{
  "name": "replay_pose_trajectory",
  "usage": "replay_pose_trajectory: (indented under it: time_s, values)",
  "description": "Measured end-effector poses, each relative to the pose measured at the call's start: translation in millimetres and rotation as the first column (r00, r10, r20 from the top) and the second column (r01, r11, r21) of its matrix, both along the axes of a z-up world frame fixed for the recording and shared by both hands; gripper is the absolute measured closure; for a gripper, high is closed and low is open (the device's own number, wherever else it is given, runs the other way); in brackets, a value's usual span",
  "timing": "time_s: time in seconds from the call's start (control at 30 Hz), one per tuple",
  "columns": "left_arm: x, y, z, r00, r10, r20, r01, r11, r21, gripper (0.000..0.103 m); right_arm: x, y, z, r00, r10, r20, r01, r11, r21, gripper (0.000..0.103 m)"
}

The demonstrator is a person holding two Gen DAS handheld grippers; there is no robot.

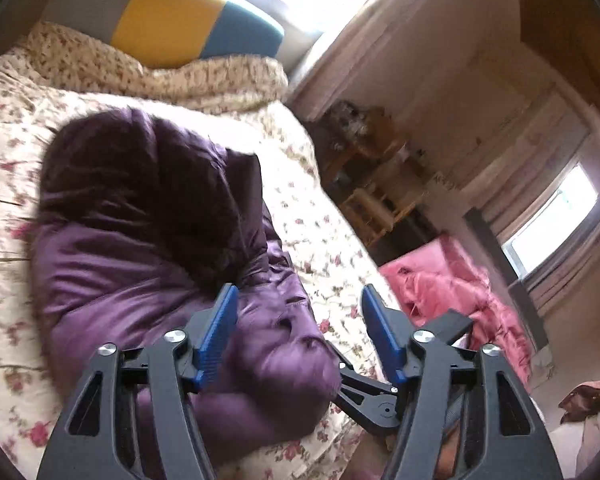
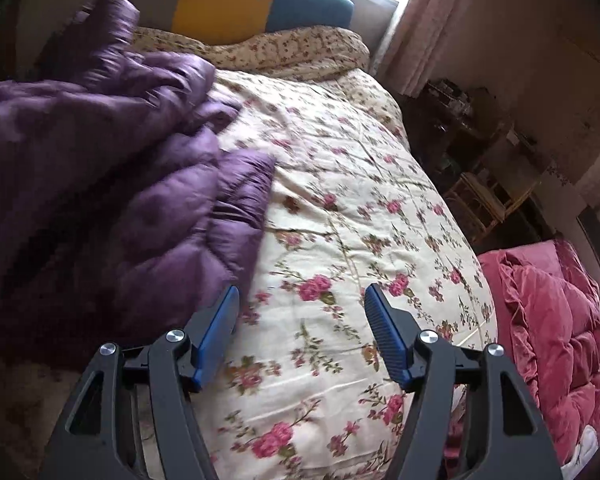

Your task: Fold large clothes

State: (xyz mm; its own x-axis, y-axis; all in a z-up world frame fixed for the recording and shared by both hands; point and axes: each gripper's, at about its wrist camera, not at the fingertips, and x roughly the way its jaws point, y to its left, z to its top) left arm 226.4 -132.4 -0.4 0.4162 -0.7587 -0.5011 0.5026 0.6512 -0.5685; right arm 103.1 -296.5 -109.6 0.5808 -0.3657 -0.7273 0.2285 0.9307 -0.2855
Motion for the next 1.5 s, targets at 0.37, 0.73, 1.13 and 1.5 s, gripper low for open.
replay_pose_trajectory:
  time_s: [0.37,0.73,1.13,1.5]
  values:
    - [-7,132,-72,0.924,0.381,-0.025,-0.362,0.896,0.255,0.034,-27,64,49,0.984,0.163,0.075,-0.168,0.984,0.054,0.034]
    - [-50,103,-99,0.96,0.278,0.027,-0.273,0.913,0.304,0.06,-42,110,75,0.959,0.251,0.129,-0.262,0.962,0.076,0.03]
    - [-53,95,-103,0.978,0.193,0.077,-0.207,0.924,0.32,0.062,-19,137,79,0.949,0.273,0.16,-0.291,0.952,0.097,0.035]
    - [-49,100,-100,0.982,0.176,0.072,-0.19,0.939,0.288,0.062,-6,134,54,0.96,0.266,0.086,-0.273,0.958,0.089,0.072]
